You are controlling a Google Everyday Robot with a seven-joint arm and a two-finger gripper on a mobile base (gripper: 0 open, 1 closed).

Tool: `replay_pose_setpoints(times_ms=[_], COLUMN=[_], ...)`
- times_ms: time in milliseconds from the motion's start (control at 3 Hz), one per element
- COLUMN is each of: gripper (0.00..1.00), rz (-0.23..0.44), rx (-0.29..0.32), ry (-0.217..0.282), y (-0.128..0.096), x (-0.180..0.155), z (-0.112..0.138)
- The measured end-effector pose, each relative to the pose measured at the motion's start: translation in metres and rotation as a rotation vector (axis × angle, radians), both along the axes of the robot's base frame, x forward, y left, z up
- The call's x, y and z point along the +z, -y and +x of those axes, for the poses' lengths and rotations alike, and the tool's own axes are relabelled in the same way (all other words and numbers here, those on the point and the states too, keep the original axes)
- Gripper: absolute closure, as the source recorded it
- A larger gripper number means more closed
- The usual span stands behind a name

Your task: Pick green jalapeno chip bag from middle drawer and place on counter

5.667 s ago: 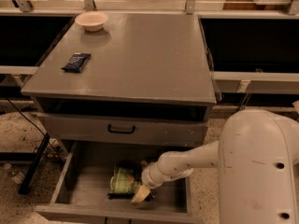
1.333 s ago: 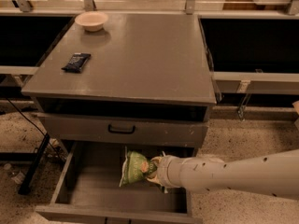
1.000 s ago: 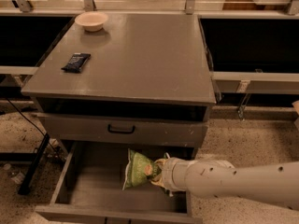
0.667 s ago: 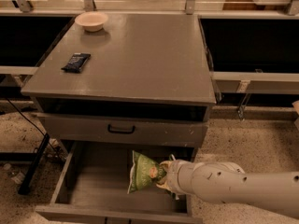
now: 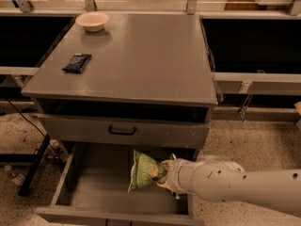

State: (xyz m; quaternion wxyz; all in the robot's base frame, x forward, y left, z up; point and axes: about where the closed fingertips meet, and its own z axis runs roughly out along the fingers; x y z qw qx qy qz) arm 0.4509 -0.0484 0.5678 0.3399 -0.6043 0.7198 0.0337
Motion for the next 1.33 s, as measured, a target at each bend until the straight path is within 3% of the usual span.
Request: replay_pose_setpoints(times_ms=[333,1000,1333], gripper=[1.0,1.0,1.0], rz=[-0.014,0.009,0.014], rx=[-0.06,-0.042,-0.03], ry=[0.029,0.027,0.051], y=[0.028,0.015,0.01], x=[0.017,0.01,0.021], z=[0.017,0.019,0.018])
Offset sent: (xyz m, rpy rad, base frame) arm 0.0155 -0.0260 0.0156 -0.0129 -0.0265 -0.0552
